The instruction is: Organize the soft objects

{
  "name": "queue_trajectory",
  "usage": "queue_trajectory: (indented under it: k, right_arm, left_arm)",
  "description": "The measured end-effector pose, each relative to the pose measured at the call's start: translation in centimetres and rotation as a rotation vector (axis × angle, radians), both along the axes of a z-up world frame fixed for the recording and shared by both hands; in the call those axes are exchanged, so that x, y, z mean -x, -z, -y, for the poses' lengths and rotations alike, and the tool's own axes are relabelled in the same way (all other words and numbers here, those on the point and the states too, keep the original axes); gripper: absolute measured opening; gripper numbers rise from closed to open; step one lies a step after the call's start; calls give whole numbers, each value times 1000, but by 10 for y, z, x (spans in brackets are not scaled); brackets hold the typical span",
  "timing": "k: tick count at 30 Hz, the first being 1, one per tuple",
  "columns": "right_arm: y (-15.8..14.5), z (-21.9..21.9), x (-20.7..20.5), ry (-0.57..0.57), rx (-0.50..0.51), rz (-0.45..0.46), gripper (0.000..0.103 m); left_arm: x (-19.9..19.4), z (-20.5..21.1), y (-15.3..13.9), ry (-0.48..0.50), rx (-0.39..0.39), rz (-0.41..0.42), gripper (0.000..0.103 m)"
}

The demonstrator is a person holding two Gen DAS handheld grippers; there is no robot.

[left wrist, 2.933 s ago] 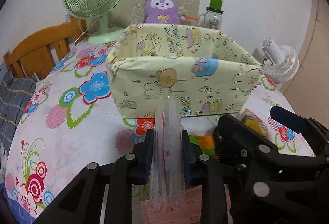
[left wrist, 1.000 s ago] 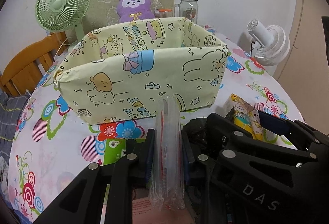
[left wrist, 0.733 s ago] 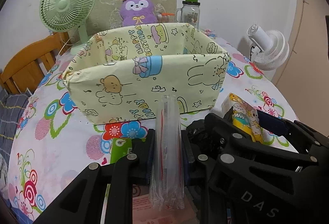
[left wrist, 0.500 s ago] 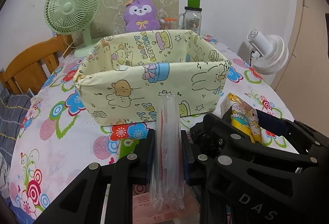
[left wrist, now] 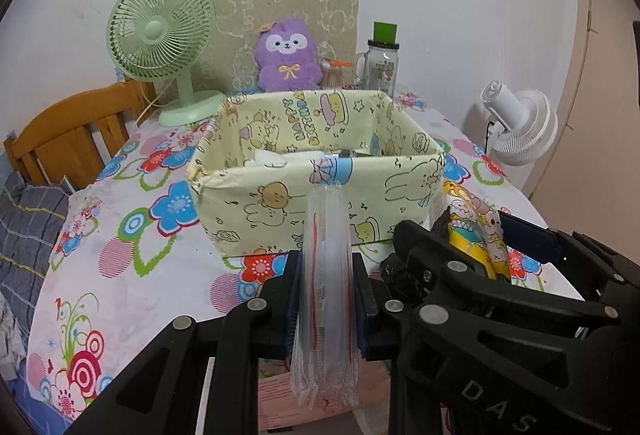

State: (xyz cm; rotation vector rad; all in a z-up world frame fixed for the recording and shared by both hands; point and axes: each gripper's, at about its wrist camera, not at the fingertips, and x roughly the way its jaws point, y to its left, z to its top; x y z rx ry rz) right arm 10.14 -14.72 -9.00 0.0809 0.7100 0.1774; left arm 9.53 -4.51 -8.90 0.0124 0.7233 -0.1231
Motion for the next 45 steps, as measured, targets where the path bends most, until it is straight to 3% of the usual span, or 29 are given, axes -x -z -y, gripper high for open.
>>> queue_trajectory:
  k: [25,45]
  right_arm:
    - [-45,-23,19,22,31,121,77]
    - [-67,-33,-12,6,50,173,77]
  left_arm:
    - [12,-19,-42,-17,-12,122,21]
    - [-17,-27,-61,-40,-20,169,21]
